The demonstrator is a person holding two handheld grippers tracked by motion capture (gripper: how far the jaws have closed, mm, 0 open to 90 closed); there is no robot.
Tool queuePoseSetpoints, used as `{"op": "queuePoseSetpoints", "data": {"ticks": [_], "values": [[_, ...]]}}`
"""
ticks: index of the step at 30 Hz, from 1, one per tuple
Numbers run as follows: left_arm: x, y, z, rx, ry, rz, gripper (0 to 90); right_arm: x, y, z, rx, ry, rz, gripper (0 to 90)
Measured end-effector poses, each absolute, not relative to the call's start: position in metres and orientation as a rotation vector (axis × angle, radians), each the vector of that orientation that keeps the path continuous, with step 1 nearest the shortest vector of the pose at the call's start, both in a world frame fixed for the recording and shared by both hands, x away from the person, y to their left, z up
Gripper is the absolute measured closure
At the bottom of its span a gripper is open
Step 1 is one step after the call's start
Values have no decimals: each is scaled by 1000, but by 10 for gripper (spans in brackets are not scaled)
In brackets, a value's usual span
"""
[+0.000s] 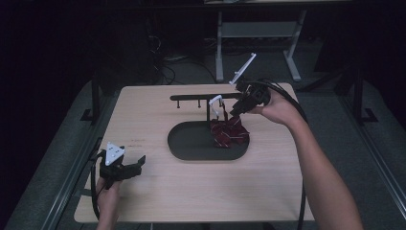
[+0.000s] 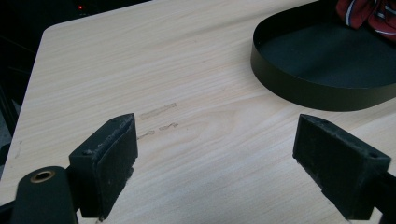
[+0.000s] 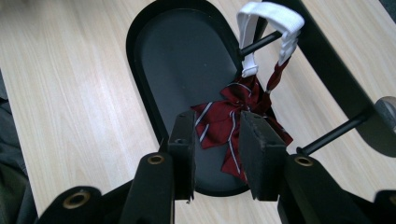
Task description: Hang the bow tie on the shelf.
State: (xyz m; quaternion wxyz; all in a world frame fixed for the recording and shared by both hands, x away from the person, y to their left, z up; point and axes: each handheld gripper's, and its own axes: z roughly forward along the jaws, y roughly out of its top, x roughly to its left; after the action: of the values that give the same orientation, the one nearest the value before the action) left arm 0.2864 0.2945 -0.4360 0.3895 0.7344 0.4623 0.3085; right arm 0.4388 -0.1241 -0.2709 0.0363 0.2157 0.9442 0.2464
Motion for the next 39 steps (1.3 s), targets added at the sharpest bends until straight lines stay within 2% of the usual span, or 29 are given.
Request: {"op": "queuePoseSetpoints", "data": {"ticks": [20,39], "values": [[286,294,-436,1877,1173,786,135,429,-132,-282,661,2904,790,603],[286,295,-436,1877,1174,786,135,418,-140,-290,676,2903,827,588]]}}
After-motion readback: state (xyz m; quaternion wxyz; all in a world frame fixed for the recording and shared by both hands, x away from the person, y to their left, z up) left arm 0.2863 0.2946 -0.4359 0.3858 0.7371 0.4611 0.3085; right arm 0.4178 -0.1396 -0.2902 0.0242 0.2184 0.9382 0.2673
